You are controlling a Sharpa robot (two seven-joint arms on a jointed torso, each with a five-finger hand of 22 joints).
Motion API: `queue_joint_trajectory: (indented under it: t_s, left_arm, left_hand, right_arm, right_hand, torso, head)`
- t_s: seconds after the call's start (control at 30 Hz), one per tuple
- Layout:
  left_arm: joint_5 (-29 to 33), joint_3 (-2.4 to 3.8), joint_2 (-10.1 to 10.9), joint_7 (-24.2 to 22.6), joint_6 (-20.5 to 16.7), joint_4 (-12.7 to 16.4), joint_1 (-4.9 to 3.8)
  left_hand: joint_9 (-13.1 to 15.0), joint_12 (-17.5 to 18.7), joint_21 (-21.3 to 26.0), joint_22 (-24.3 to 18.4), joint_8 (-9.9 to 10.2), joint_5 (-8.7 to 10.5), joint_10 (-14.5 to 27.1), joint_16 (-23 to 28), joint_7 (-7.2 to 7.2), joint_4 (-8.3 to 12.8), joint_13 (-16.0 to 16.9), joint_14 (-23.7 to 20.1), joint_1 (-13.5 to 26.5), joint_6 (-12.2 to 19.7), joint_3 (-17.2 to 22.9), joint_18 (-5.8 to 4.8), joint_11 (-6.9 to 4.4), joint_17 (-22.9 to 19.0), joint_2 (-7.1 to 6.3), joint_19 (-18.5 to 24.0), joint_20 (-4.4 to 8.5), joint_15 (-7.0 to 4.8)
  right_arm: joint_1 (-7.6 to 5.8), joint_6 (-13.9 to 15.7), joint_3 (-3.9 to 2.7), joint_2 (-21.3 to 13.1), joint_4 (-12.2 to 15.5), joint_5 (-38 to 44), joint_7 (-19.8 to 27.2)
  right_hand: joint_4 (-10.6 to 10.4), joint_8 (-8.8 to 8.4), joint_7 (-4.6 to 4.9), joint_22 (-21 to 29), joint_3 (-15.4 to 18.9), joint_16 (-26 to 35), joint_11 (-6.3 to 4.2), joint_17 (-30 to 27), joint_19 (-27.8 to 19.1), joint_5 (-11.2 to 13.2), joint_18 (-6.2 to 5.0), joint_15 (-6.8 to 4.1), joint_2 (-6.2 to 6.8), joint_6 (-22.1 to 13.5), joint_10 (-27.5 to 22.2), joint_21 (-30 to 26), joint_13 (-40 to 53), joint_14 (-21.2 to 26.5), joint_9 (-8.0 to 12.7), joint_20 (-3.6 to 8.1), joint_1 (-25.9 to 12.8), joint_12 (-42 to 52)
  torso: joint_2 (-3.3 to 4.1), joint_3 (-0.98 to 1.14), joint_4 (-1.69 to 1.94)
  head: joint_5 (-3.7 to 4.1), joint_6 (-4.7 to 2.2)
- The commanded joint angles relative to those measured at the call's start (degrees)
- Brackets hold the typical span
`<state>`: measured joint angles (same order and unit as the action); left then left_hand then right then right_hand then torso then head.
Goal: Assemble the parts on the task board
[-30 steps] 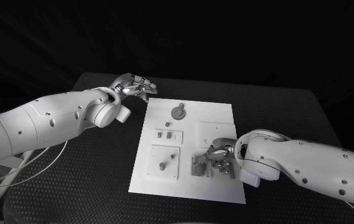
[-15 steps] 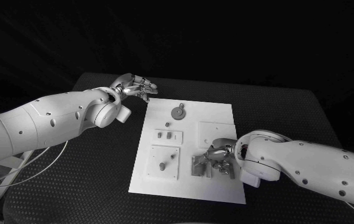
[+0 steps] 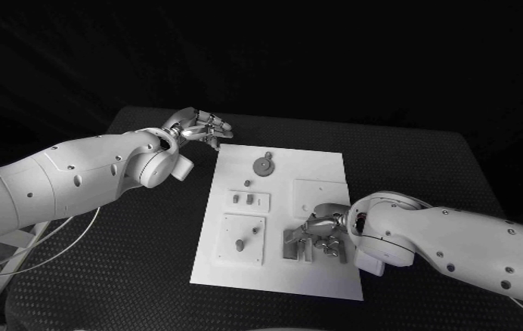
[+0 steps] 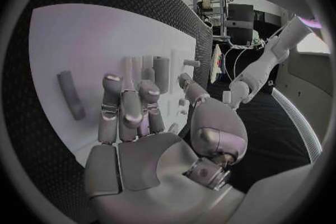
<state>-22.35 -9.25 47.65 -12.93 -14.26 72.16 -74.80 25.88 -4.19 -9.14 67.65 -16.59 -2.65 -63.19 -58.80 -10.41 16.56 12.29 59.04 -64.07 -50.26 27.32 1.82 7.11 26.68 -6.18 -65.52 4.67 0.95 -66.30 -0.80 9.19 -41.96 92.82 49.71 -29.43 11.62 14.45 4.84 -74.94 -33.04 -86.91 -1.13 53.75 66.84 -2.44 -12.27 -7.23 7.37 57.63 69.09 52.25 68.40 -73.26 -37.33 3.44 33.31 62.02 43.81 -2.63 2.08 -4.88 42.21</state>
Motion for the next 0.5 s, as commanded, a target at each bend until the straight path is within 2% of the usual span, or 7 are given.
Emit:
queue_joint_trajectory:
  t_s: [0.03, 0.2, 0.5]
  left_arm:
    - [0.2, 0.03, 0.0, -0.4, 0.9, 0.2, -0.04]
    - [0.2, 0.03, 0.0, -0.4, 0.9, 0.2, -0.04]
    - [0.2, 0.03, -0.1, -0.4, 0.9, 0.0, -0.04]
  left_hand:
    - [-0.1, -0.1, 0.3, 0.1, -0.2, -0.27, 0.0, 0.2, 0.11, -0.1, -0.1, 0.0, 0.0, 0.4, -0.3, 1.92, 0.22, 0.1, 0.09, -0.4, 0.01, 0.01]
    - [-0.1, -0.1, 0.3, 0.1, -0.2, -0.27, 0.0, 0.2, 0.11, -0.1, -0.1, 0.0, 0.0, 0.4, -0.3, 1.93, 0.22, 0.1, 0.11, -0.4, 0.02, 0.01]
    - [-0.1, -0.1, 0.4, 0.1, -0.2, -0.27, 0.0, 0.2, 0.11, -0.1, -0.1, 0.0, 0.0, 0.4, -0.3, 1.93, 0.22, 0.1, 0.13, -0.4, 0.02, 0.0]
  right_arm:
    - [0.22, 0.3, 0.15, 0.0, -0.2, 1.2, -0.2]
    - [0.22, 0.5, 0.15, -0.2, -0.1, 1.5, 0.0]
    - [0.17, 1.4, 0.07, -2.1, 1.5, 3.7, 1.7]
  right_hand:
    - [-0.7, -0.25, 0.36, -0.8, -0.6, 0.3, -0.11, 0.1, 0.4, -0.4, -2.73, -0.09, 1.05, -0.4, -0.3, -0.4, -0.1, 0.3, -0.1, 0.29, 0.2, 0.0]
    - [-1.2, -0.29, 0.39, -0.8, -1.3, 0.3, -0.08, 0.1, 0.4, -0.4, -2.73, -0.07, 2.03, -0.4, -0.3, -0.3, -0.1, 0.3, -0.2, 0.3, 0.8, 0.1]
    - [-0.9, -0.25, 0.38, -0.9, -1.6, 0.3, -0.08, 0.2, 0.5, -0.4, -2.73, -0.06, 1.35, -0.4, -0.3, -0.2, -0.1, 0.2, -0.4, 0.29, 1.6, 0.2]
  torso:
    - [0.0, -0.02, 0.01]
    - [-0.02, -0.01, -0.04]
    - [-0.05, 0.03, -0.05]
  head:
    - [-0.02, 0.09]
    - [-0.03, 0.07]
    - [0.12, -0.26]
